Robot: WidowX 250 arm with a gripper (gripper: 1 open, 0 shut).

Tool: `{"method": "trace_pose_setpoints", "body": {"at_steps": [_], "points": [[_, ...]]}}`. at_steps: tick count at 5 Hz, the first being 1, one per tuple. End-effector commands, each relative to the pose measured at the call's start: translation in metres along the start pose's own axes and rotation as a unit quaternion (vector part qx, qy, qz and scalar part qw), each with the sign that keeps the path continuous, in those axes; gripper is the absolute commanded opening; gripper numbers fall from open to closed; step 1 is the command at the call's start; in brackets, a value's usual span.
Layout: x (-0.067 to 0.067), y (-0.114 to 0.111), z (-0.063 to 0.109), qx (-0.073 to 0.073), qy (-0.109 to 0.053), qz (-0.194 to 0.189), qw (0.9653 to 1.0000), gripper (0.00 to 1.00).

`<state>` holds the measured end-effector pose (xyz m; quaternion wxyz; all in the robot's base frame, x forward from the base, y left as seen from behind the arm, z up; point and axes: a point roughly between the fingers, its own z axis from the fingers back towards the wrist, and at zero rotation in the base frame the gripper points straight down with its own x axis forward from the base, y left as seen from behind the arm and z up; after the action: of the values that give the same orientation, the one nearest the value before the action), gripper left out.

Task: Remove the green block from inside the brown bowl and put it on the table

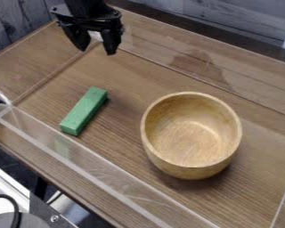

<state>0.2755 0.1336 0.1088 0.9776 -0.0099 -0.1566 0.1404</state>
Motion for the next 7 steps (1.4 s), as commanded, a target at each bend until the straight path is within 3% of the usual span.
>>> {"method": "trace_pose_setpoints", "body": {"at_steps": [1, 2, 4, 6, 7], "points": [[0.013, 0.001, 0.017, 0.012, -0.027, 0.0, 0.9996, 1.0], [0.012, -0.001, 0.018, 0.014, -0.023, 0.002, 0.9996, 1.0], [0.014, 0.005, 0.002, 0.009, -0.003, -0.003, 1.0, 1.0], [0.011, 0.006, 0.013, 0.018, -0.016, -0.049, 0.9985, 1.0], [0.002, 0.016, 0.006, 0.023, -0.02, -0.044, 0.9986, 1.0]]}}
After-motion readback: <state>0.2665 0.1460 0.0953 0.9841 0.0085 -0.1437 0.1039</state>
